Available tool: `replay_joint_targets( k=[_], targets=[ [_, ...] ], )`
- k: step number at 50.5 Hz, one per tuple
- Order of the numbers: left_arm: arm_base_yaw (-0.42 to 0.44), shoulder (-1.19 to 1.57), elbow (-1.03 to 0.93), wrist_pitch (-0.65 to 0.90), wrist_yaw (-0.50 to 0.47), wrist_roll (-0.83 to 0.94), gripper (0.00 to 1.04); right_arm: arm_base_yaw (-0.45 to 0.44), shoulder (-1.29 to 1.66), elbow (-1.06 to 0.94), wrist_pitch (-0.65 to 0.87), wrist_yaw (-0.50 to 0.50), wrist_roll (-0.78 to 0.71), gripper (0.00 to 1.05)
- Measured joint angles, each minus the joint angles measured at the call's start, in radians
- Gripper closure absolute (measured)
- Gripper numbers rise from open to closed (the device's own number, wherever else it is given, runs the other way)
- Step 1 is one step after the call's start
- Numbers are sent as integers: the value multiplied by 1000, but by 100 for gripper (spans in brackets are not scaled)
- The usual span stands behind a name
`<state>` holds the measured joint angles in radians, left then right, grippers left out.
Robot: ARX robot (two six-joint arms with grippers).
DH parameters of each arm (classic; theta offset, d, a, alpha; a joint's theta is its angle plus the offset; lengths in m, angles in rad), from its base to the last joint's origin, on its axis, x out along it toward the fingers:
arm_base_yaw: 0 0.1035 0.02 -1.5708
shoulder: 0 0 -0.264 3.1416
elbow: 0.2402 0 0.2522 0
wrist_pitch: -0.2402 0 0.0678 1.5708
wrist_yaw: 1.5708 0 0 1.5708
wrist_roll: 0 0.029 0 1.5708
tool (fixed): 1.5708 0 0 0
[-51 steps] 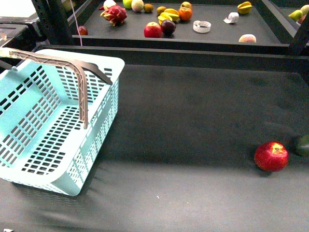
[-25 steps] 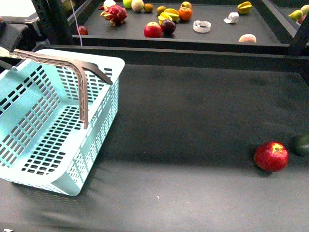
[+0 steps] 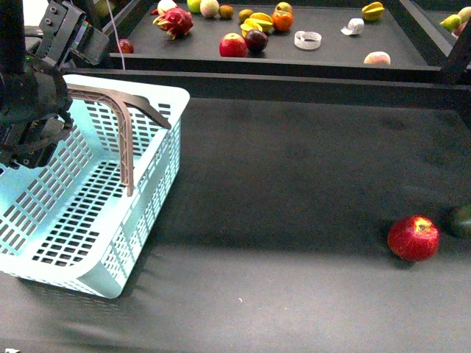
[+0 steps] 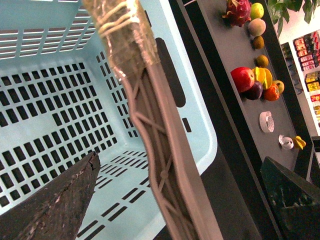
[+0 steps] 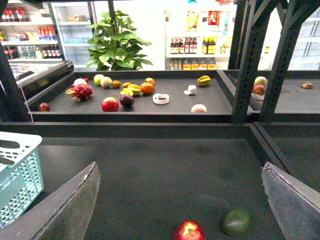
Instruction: Pick mango with right arm and hold basket with left
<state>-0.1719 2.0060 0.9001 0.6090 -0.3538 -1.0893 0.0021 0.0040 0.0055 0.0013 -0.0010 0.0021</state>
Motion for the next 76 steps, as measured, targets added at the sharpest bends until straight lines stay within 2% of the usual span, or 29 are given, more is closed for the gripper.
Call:
replay_joint_targets(
  k=[37,42,49,58,61,63,76],
  targets=[
    [14,138,151,-43,32,-37,9,0,0,0,0,0,0,8],
    [16,143,164,-51,33,-37,27,0,0,0,0,0,0,8],
    [19,145,169,-56,32,-37,58,0,0,0,0,0,0,8],
    [22,140,168,-55,33,-52,84,0,0,0,0,0,0,8],
    [24,126,149,-46,51,-85,96,0,0,0,0,0,0,8],
    [24,118,140,-45,61,-66,99,0,0,0,0,0,0,8],
    [13,16,45,2,61,56,99,0,0,0,0,0,0,8]
  ],
)
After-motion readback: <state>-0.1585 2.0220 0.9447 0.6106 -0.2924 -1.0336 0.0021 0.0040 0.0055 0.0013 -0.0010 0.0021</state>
